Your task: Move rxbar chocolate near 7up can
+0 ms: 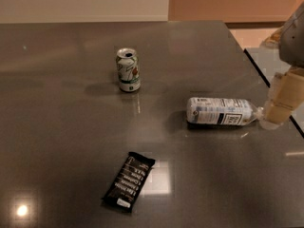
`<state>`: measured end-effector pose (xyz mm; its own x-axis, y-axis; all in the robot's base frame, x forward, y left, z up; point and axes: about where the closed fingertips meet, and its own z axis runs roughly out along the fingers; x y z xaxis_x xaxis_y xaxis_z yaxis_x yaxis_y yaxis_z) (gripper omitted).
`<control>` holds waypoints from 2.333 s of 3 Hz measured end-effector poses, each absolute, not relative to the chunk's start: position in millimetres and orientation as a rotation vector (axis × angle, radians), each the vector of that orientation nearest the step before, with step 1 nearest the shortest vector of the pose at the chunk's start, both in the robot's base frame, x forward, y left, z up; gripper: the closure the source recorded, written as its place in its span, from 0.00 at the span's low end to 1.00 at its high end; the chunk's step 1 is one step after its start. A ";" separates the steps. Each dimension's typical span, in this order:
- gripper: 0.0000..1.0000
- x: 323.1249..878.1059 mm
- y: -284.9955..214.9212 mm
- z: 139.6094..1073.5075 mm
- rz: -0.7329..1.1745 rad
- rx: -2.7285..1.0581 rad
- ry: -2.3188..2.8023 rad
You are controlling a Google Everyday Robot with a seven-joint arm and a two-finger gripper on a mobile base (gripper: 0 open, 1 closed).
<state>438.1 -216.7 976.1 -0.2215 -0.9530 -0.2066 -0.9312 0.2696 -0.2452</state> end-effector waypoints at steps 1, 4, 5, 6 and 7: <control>0.00 438.1 -216.7 976.1 -0.098 -1.725 2.232; 0.00 453.1 -141.1 971.6 0.070 -2.010 1.960; 0.00 443.6 -104.9 962.1 0.132 -2.131 1.810; 0.00 424.8 -75.5 948.2 0.185 -2.232 1.669; 0.00 404.6 -50.9 933.2 0.236 -2.323 1.540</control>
Offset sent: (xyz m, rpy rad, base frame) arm 0.0141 0.0125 0.0043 0.0316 0.0319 0.1002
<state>404.6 -50.9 933.2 0.3974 -0.8593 -0.3221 -0.9163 -0.3524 -0.1904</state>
